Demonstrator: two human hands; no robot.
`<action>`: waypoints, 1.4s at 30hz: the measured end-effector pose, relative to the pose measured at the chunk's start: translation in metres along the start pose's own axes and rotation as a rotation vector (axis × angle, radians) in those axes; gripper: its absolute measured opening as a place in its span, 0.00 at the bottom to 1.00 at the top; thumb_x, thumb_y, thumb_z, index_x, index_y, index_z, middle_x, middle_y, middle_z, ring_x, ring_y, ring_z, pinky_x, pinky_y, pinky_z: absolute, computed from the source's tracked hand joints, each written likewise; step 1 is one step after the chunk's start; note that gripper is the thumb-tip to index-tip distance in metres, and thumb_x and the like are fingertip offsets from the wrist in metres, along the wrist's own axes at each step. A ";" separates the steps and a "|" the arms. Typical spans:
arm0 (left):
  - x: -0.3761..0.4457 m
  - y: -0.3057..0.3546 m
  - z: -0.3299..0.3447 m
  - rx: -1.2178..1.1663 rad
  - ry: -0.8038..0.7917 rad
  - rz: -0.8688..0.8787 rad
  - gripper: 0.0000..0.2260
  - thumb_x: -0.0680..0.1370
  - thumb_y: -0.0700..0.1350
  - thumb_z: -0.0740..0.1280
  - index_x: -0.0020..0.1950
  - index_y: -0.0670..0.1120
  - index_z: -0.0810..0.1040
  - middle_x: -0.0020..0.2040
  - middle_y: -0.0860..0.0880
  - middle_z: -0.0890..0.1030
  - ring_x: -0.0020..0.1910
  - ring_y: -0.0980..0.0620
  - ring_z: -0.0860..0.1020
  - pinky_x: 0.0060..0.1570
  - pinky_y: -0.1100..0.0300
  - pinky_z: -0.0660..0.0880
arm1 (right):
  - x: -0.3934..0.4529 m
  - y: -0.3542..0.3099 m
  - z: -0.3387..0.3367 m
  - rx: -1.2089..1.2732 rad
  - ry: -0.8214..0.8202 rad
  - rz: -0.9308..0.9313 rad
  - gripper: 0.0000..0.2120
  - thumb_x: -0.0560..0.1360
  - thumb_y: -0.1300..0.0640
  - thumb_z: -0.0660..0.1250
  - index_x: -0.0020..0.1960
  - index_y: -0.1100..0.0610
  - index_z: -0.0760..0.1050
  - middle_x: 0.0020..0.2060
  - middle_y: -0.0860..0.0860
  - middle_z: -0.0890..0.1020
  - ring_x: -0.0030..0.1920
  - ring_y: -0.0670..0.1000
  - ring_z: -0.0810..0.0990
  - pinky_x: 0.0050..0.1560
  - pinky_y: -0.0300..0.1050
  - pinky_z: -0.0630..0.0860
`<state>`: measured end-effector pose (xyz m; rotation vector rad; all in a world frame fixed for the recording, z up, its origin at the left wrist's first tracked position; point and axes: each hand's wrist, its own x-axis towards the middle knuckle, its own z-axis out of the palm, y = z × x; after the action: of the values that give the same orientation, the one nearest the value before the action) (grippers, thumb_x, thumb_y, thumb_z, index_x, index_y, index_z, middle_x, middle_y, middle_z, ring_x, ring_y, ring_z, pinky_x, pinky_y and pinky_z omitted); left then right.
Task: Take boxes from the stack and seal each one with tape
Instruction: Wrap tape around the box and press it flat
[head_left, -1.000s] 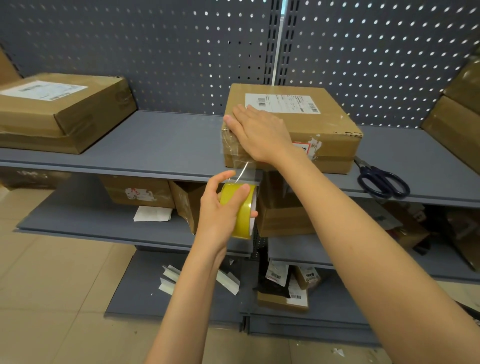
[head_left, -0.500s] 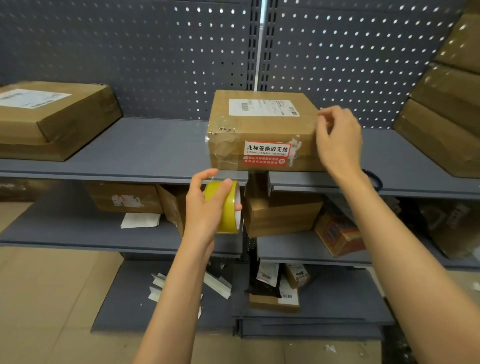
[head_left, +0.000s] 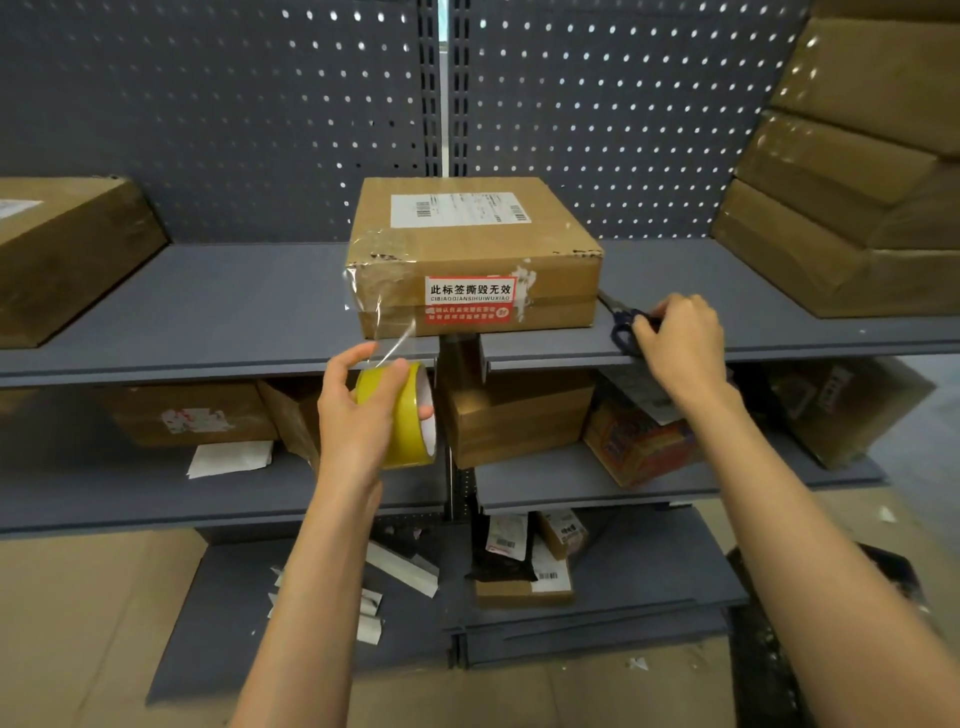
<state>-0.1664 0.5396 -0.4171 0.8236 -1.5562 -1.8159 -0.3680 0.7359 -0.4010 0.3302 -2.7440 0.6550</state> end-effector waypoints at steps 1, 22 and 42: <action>0.000 0.000 0.000 -0.005 -0.001 -0.008 0.17 0.77 0.45 0.69 0.64 0.54 0.71 0.58 0.49 0.73 0.39 0.53 0.80 0.33 0.61 0.76 | -0.001 -0.001 0.000 -0.030 -0.011 -0.009 0.16 0.79 0.53 0.63 0.53 0.67 0.75 0.54 0.64 0.75 0.56 0.64 0.73 0.53 0.53 0.70; -0.001 -0.001 0.001 -0.045 -0.009 -0.011 0.16 0.77 0.45 0.69 0.63 0.54 0.71 0.59 0.49 0.73 0.29 0.56 0.81 0.28 0.66 0.76 | -0.022 -0.051 -0.039 0.559 -0.142 -0.404 0.13 0.72 0.54 0.72 0.52 0.56 0.72 0.39 0.46 0.79 0.36 0.38 0.76 0.35 0.27 0.70; 0.002 -0.004 -0.001 -0.007 0.013 -0.006 0.17 0.75 0.45 0.71 0.62 0.54 0.73 0.62 0.46 0.75 0.51 0.41 0.81 0.41 0.55 0.78 | -0.038 -0.068 -0.010 0.349 -0.668 -0.492 0.25 0.63 0.34 0.73 0.47 0.53 0.73 0.37 0.47 0.81 0.35 0.45 0.75 0.36 0.37 0.69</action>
<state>-0.1669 0.5379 -0.4213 0.8364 -1.5401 -1.8154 -0.3103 0.6873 -0.3779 1.4827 -2.9095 1.0145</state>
